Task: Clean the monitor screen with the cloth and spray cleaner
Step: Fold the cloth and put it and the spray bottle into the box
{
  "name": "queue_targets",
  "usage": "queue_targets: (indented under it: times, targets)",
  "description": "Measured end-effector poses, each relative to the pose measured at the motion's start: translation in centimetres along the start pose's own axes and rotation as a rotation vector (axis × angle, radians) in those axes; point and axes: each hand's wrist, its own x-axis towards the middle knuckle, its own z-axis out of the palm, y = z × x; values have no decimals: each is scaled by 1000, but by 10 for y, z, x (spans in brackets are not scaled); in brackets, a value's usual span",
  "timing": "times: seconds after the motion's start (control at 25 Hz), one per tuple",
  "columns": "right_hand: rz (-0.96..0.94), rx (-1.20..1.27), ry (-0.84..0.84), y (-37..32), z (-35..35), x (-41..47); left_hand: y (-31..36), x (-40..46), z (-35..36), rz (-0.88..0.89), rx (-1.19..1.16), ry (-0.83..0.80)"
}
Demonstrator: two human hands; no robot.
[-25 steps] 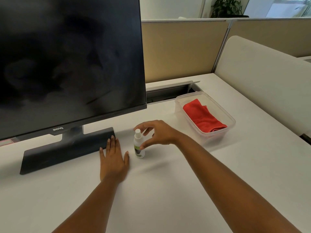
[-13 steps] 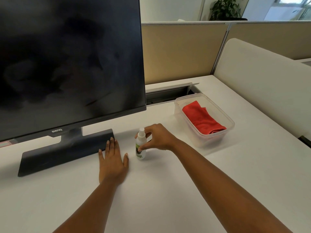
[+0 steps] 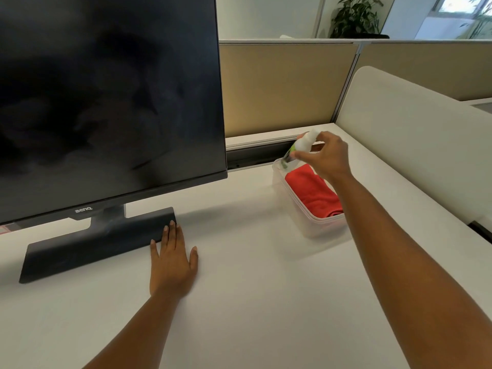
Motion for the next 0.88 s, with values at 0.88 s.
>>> queue_targets:
  times: [0.88]
  targets:
    - [110,-175,-198,49,56,7,4,0,-7,-2,-16,6]
